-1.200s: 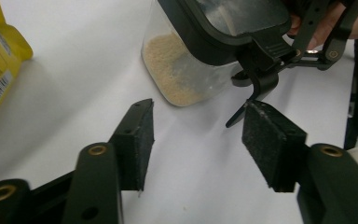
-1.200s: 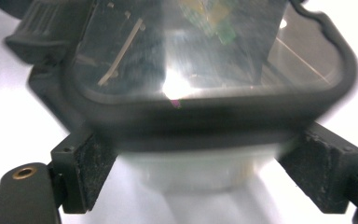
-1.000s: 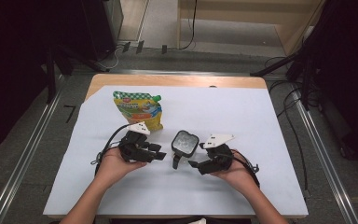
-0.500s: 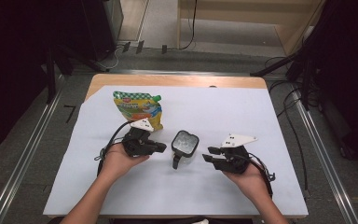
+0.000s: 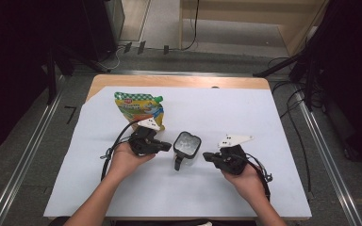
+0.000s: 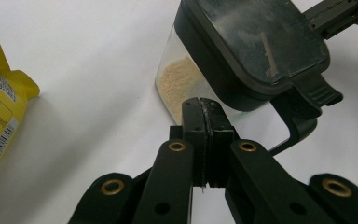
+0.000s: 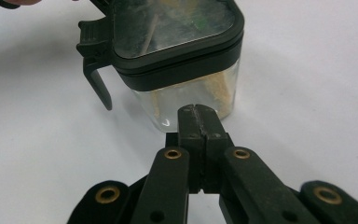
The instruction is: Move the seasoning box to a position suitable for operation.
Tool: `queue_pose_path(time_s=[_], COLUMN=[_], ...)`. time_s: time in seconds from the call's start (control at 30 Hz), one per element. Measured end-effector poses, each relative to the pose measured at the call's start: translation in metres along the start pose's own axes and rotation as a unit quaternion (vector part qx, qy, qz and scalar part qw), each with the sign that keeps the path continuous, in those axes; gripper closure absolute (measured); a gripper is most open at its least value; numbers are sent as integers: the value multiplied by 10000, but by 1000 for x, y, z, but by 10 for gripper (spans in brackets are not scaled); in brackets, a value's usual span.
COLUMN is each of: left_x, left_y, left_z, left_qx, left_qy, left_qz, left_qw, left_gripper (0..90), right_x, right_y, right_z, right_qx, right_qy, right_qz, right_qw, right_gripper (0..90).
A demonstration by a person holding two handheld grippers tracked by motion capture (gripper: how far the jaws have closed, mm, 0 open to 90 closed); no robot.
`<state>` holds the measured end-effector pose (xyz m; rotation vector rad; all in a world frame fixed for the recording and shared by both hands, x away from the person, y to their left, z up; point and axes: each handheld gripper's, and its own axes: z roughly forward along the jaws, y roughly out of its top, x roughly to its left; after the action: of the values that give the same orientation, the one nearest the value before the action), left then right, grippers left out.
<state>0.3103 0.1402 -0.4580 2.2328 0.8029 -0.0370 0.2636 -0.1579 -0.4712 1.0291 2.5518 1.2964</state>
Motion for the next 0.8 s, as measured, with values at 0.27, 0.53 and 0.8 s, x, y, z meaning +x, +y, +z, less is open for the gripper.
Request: queue_pose_path(time_s=[0.27,0.53,0.8], left_x=[0,-2,-6], left_y=[-1,-1,-1], left_z=[5,8,9], left_qx=[-32,-28,-16], left_qy=[-20,-3,-63], left_qz=[127,104,127], left_qw=[9999,9999,9999], left_gripper=[885,890,900], right_x=[3,4,6], right_y=[3,4,7], right_z=[4,6,11], right_qx=[-89,-75,-13], right_qy=[-60,-121,-134], right_qz=[12,36,58], right_qw=[9999,9999,9999], right_gripper=[900,900,900])
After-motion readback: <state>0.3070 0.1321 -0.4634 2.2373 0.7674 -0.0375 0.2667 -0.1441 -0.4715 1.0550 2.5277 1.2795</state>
